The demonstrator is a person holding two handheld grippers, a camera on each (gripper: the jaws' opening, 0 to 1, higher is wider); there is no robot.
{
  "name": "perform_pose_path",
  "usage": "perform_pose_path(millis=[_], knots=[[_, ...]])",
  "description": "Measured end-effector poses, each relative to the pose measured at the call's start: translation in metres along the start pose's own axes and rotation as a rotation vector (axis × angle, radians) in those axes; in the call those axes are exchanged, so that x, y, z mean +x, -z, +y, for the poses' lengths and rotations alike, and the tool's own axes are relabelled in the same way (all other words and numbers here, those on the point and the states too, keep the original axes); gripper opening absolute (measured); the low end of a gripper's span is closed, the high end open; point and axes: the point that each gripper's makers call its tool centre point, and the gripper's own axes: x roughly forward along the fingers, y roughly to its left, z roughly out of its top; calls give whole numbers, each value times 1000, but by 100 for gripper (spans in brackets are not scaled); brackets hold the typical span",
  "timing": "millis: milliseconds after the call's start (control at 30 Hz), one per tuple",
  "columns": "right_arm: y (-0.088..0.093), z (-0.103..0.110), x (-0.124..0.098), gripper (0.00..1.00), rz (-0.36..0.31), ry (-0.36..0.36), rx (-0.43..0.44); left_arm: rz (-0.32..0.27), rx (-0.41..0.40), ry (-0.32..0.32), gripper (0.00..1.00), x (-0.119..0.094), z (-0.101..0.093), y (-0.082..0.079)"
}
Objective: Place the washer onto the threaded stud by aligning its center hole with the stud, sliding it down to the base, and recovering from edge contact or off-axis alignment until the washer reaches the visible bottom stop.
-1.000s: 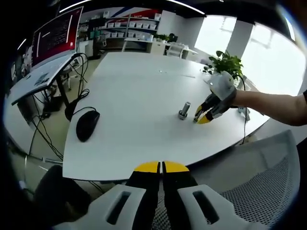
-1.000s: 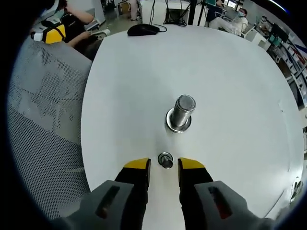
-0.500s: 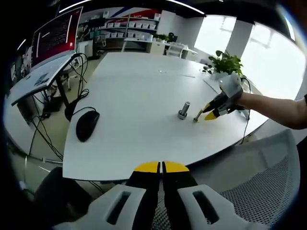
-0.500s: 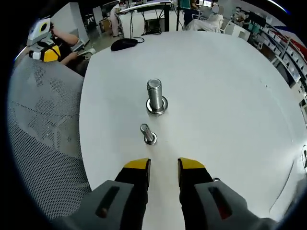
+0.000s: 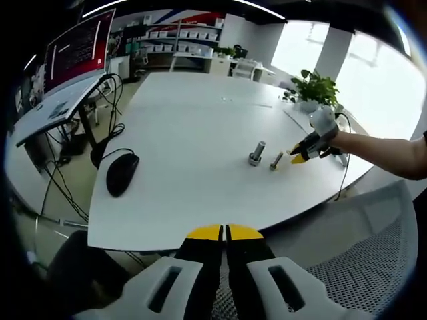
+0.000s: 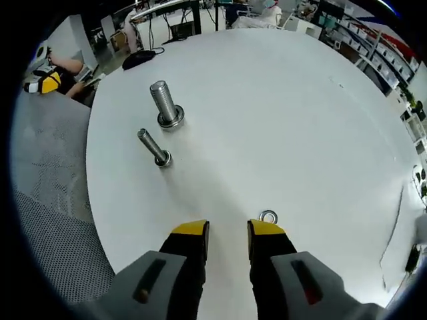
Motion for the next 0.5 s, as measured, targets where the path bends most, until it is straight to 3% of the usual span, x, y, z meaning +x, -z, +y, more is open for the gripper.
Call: perform_pose_path(millis=[200,500], knots=[[-4,-22,-3,31,-74,55,78,3,0,-1,0,0,0,0],[-2,-33,6,28,-52,31,105,-2,-7,-4,0,0,0,0]])
